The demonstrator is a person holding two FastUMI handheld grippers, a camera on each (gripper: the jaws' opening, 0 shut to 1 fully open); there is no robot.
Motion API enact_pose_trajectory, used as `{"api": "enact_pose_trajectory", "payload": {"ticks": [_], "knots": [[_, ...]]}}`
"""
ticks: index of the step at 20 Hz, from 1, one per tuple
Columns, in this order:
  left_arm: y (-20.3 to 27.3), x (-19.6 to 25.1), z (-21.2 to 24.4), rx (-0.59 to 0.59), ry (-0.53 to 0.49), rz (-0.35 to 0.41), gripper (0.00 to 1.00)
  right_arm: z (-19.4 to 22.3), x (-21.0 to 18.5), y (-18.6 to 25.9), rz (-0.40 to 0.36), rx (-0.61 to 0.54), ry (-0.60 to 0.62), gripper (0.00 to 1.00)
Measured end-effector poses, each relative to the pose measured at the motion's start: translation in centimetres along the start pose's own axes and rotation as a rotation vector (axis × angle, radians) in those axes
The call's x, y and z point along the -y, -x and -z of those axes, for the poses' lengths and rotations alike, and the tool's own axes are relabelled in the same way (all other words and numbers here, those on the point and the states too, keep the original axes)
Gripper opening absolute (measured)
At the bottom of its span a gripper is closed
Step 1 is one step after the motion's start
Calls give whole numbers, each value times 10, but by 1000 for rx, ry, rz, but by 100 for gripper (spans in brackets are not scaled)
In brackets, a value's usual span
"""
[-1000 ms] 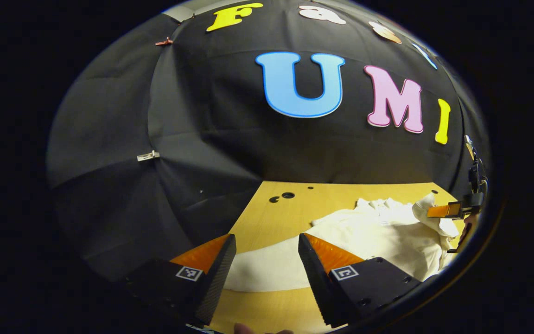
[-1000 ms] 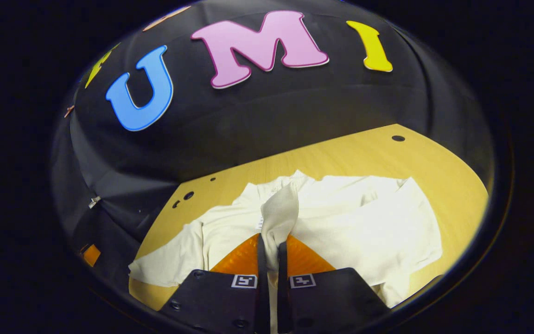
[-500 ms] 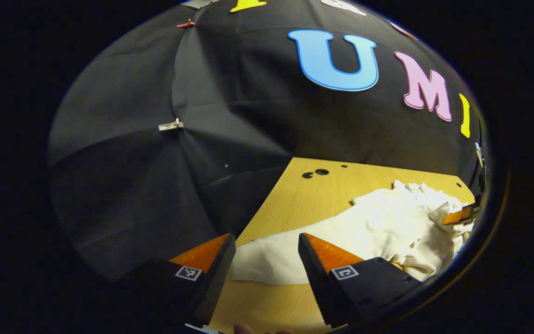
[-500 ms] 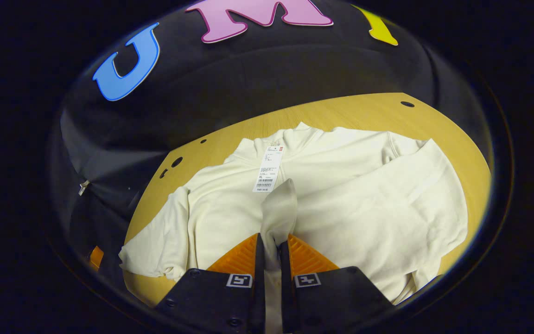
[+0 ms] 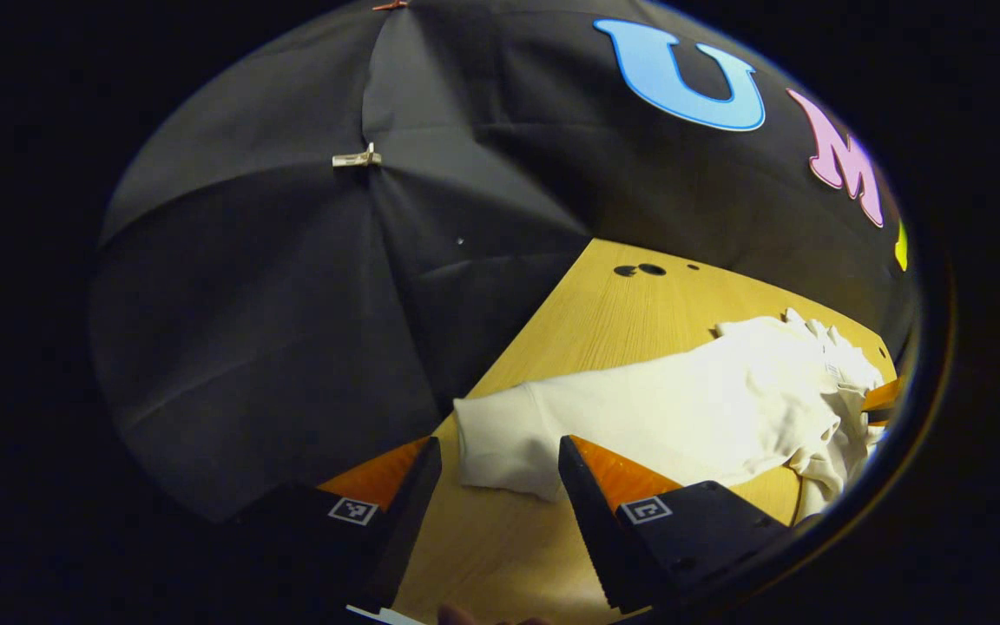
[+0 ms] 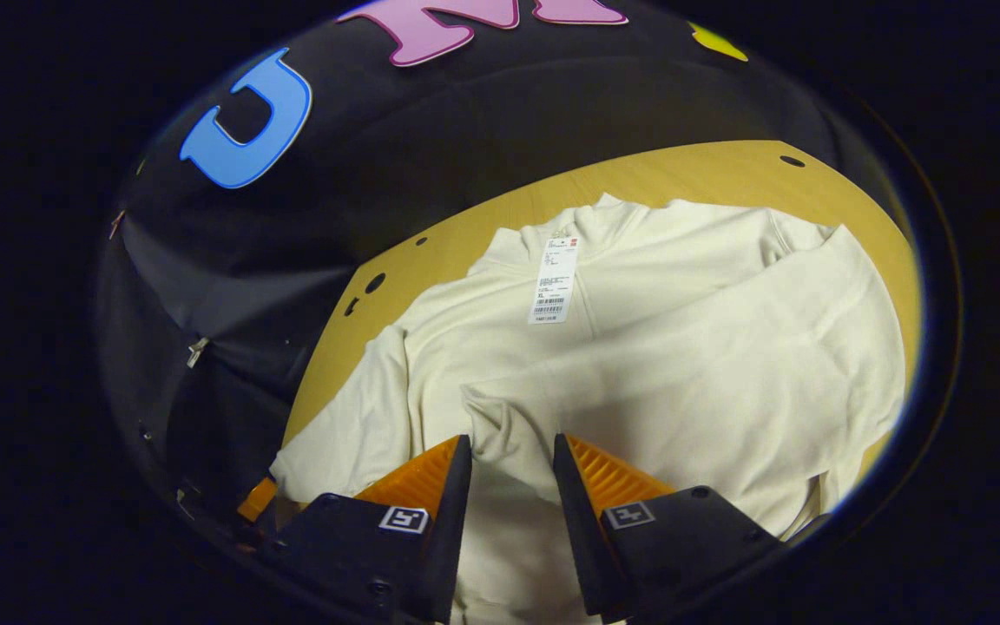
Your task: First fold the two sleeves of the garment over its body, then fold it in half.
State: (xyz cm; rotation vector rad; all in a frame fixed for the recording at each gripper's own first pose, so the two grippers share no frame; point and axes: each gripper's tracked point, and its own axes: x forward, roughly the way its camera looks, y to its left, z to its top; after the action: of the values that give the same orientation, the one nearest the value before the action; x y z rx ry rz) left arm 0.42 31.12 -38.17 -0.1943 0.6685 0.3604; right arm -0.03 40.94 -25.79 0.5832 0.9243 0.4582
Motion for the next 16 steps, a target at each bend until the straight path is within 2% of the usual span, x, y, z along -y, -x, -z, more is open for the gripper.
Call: {"api": "enact_pose_trajectory", "payload": {"ticks": [1, 3, 4, 7, 12, 13, 14, 16], "knots": [[-3, -1, 3, -16, 8, -4, 86, -1, -1, 8, -11, 2, 3, 74], [-7, -1, 6, -29, 15, -8, 86, -2, -1, 28, -23, 11, 5, 46], [-9, 1, 8, -38, 9, -7, 86, -1, 0, 39, -28, 14, -4, 60], [-14, 3, 18, -92, -1, -6, 86, -3, 15, 71, -20, 38, -54, 60], [-16, 9, 18, -85, 4, 20, 87, -3, 60, 125, 36, 78, -137, 60], [-17, 14, 17, -80, -18, 42, 77, -2, 71, 134, 51, 85, -145, 60], [-21, 19, 19, -78, -38, 71, 77, -2, 81, 144, 65, 93, -153, 60], [-22, 28, 14, -77, -44, 120, 49, -3, 98, 163, 89, 113, -167, 60]]}}
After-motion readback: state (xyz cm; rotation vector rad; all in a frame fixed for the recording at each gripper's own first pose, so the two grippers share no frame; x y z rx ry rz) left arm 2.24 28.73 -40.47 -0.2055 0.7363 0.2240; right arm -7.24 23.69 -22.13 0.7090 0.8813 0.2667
